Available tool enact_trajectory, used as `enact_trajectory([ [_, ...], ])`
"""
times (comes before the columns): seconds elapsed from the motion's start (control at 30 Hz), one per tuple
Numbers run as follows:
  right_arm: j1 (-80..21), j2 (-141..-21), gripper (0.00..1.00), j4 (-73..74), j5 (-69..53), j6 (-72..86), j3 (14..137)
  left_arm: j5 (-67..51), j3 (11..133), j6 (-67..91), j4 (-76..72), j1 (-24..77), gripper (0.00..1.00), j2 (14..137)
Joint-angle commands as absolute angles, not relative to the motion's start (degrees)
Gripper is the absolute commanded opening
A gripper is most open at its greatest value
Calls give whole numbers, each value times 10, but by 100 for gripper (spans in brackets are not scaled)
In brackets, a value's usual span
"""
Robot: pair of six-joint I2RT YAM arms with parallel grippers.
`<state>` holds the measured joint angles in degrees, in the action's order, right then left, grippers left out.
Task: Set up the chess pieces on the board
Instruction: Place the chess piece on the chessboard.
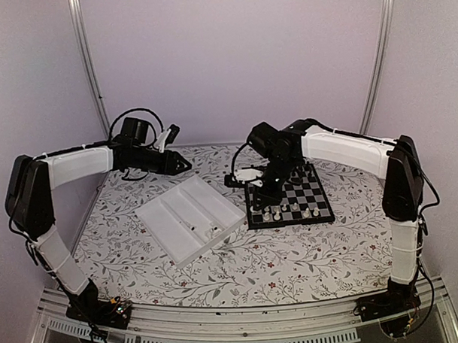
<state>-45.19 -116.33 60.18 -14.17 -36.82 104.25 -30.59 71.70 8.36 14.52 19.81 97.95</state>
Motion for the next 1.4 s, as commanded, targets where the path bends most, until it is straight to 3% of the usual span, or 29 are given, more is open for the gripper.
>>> enact_trajectory([
  [0.0,-451,-1200,0,630,-106,-391,1071,-312,715,77,141,193,42,966],
  [1.37,-439,-1309,8,609,-67,-381,1108,-345,728,84,168,195,42,1004],
])
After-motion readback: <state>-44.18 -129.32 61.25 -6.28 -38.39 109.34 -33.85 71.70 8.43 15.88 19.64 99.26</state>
